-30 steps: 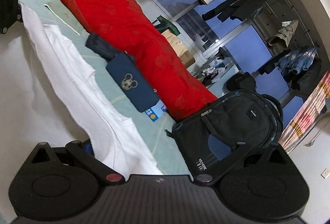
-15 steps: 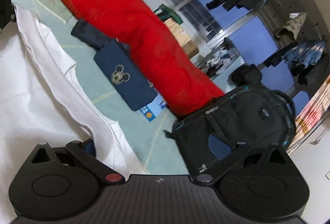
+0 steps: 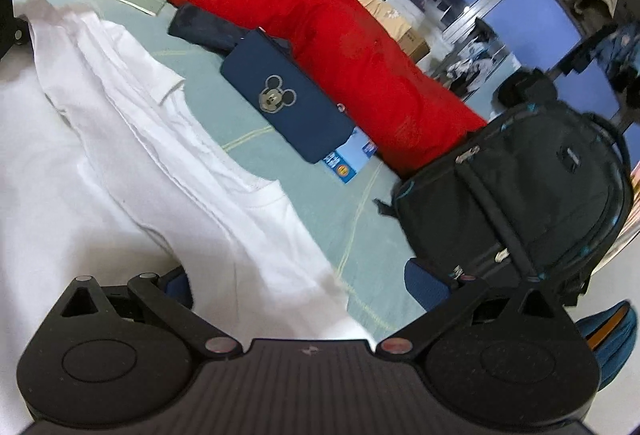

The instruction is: Fold clothes

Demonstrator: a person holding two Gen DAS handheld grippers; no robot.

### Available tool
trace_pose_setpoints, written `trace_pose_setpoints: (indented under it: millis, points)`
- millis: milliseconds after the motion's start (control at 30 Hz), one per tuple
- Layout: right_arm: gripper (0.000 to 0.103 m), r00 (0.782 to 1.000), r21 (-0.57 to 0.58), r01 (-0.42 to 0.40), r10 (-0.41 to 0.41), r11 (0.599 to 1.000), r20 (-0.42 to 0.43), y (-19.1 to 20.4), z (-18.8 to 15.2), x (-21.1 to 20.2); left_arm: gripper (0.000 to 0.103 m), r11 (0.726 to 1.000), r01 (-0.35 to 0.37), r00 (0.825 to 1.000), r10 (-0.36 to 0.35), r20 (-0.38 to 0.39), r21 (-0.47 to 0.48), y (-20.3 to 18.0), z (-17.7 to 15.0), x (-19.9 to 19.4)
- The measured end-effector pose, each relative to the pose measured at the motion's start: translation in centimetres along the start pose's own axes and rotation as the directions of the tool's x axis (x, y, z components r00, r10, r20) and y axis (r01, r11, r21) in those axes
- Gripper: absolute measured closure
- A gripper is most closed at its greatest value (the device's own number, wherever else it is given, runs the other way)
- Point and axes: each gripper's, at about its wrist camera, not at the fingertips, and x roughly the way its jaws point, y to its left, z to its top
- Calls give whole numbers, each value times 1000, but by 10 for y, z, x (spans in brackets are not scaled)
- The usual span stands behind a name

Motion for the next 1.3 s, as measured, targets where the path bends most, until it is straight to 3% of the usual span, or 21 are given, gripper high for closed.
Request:
trace_pose_setpoints:
  millis: [167, 267, 367, 467, 633, 667, 767, 800, 867, 933, 1000, 1200, 1300]
  points:
    - [0, 992, 62, -119, 116, 991, 38, -11, -14, -37, 1, 994, 96, 995, -96, -11, -54, 8, -16, -22]
    - [0, 990, 101, -131, 126, 986, 57, -17, -18, -49, 1, 992, 102, 994, -103, -21, -71, 8, -25, -29]
    - [0, 979, 160, -196, 184, 967, 86, -22, -21, -58, 1, 966, 195, 980, -197, 2, -170, 13, -31, -40]
    - [0, 922, 244, -383, 352, 891, 159, -26, -27, -65, 1, 891, 362, 932, -356, 72, -273, 17, -34, -52]
    - [0, 784, 323, -621, 578, 714, 229, -20, -33, -59, 1, 751, 575, 816, -555, 162, -326, 8, -32, -51]
    - [0, 755, 337, -654, 613, 677, 234, -18, -34, -55, 1, 734, 595, 801, -575, 167, -327, 5, -31, -48]
    - [0, 711, 381, -695, 660, 609, 242, -13, -33, -36, 1, 676, 647, 755, -631, 177, -353, -3, -28, -32]
    - [0, 706, 407, -696, 668, 591, 236, -14, -32, -29, 1, 660, 653, 749, -637, 183, -372, -2, -27, -27]
    - [0, 693, 463, -694, 686, 552, 221, -16, -31, -11, 1, 634, 653, 744, -639, 194, -414, 2, -26, -18]
    - [0, 713, 501, -666, 670, 553, 208, -21, -31, 0, 1, 607, 652, 740, -640, 205, -455, 6, -24, -8]
    - [0, 718, 499, -665, 661, 556, 219, -26, -28, 2, 1, 629, 623, 768, -604, 213, -465, 14, -18, -4]
    - [0, 796, 453, -593, 568, 665, 208, -43, -14, 3, 1, 708, 517, 854, -465, 233, -481, 42, 1, 6]
    - [0, 850, 432, -523, 490, 735, 194, -53, -2, 9, 1, 743, 409, 912, -356, 205, -529, 55, 16, 17]
